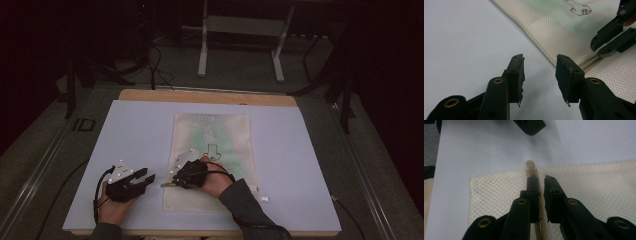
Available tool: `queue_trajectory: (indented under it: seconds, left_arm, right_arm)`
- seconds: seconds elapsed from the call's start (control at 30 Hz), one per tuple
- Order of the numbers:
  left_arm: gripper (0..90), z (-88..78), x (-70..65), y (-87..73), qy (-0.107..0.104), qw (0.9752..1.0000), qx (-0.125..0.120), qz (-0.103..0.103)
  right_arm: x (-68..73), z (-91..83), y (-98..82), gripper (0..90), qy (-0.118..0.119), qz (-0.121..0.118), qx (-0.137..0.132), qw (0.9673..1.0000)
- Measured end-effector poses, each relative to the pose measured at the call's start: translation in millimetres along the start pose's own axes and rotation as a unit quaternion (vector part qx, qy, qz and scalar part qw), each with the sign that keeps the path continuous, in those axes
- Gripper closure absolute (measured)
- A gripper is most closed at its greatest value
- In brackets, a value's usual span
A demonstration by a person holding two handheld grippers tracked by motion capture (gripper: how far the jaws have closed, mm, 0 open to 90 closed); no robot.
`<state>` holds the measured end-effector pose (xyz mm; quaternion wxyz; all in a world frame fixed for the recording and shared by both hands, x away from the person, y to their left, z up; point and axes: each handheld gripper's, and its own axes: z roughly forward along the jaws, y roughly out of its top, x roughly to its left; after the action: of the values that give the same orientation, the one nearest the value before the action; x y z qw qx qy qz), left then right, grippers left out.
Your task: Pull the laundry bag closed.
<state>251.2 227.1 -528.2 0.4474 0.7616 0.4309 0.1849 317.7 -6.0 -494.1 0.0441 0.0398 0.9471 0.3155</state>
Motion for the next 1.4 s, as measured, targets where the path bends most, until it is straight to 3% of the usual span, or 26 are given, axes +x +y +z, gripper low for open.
queue_trajectory:
  seconds: [0.6,1.2,1.4]
  left_arm:
    - [56.9,-6.8,8.0,-1.9,0.006,0.9996,-0.018,-0.019]
    - [56.9,-8.1,8.7,-2.1,0.005,0.9996,-0.019,-0.022]
    - [56.9,-8.6,9.6,-2.3,0.006,0.9995,-0.020,-0.024]
  right_arm:
    - [2.5,26.7,23.1,79.8,0.020,-0.005,0.009,0.9998]
    - [3.0,52.0,35.2,73.3,0.015,-0.002,0.041,0.9990]
    - [4.8,54.9,35.6,77.3,0.016,-0.003,0.045,0.9989]
